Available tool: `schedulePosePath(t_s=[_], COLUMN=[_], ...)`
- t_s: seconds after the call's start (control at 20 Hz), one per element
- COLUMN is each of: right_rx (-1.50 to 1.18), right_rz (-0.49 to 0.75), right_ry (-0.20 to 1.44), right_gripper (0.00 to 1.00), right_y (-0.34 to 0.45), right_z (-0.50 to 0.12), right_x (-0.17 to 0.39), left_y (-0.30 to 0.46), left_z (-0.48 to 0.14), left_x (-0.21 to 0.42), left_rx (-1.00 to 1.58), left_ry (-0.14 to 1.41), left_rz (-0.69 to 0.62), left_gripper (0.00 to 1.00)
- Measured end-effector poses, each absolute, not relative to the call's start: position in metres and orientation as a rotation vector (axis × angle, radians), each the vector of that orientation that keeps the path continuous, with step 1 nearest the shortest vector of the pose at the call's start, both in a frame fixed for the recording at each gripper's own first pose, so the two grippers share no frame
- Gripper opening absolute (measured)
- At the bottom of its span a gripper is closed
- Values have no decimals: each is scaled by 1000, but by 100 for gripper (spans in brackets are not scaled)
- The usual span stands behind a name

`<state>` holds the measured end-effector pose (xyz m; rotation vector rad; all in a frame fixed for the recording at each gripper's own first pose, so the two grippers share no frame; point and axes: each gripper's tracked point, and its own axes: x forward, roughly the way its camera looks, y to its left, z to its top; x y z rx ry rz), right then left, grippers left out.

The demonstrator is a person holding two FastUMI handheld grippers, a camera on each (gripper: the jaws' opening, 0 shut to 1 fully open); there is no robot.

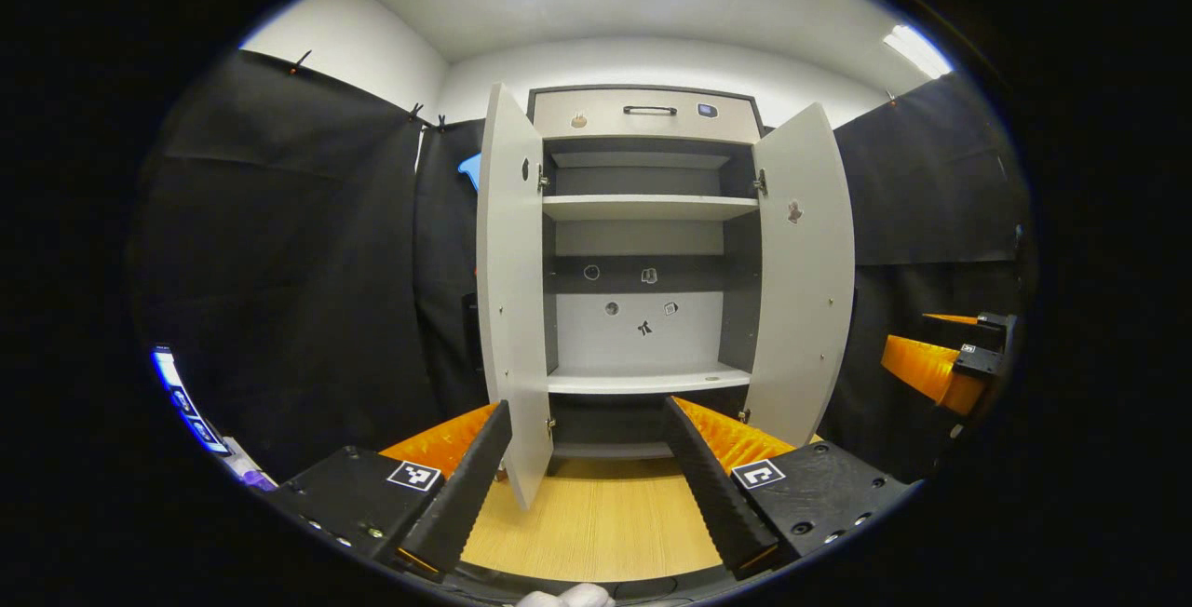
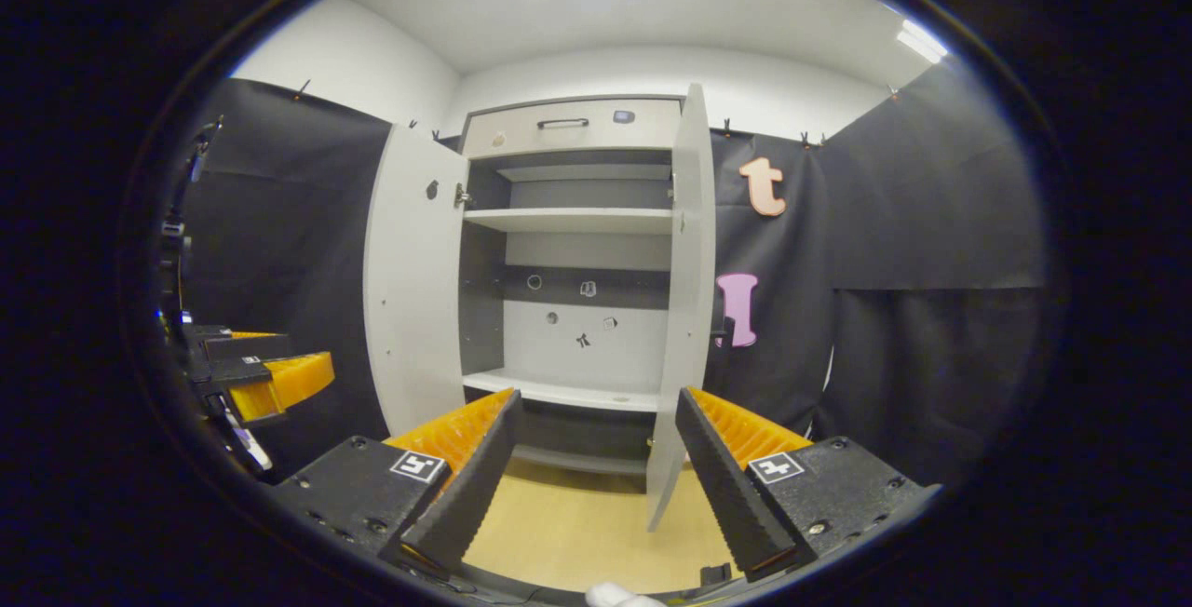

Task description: Open the right door of the double-door shoe cabinet with the right hand, and open the left door with the left hand.

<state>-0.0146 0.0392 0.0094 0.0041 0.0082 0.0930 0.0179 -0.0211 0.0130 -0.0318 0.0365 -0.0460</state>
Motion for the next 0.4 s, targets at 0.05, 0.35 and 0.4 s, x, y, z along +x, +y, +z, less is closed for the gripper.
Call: schedulePosePath(t_s=[0.05, 0.35, 0.4], right_rx=[5, 5, 5], right_rz=[98, 93, 91], right_ry=[6, -13, -13], right_gripper=[100, 100, 100], right_y=[41, 40, 39], right_z=[11, 15, 15], right_x=[-15, -19, -20], left_y=[-20, -22, -22], left_z=[13, 14, 14], left_x=[16, 11, 11], left_rx=[-32, -27, -26], left_ry=[36, 34, 35], left_rz=[-45, -46, -46], left_gripper=[98, 98, 98])
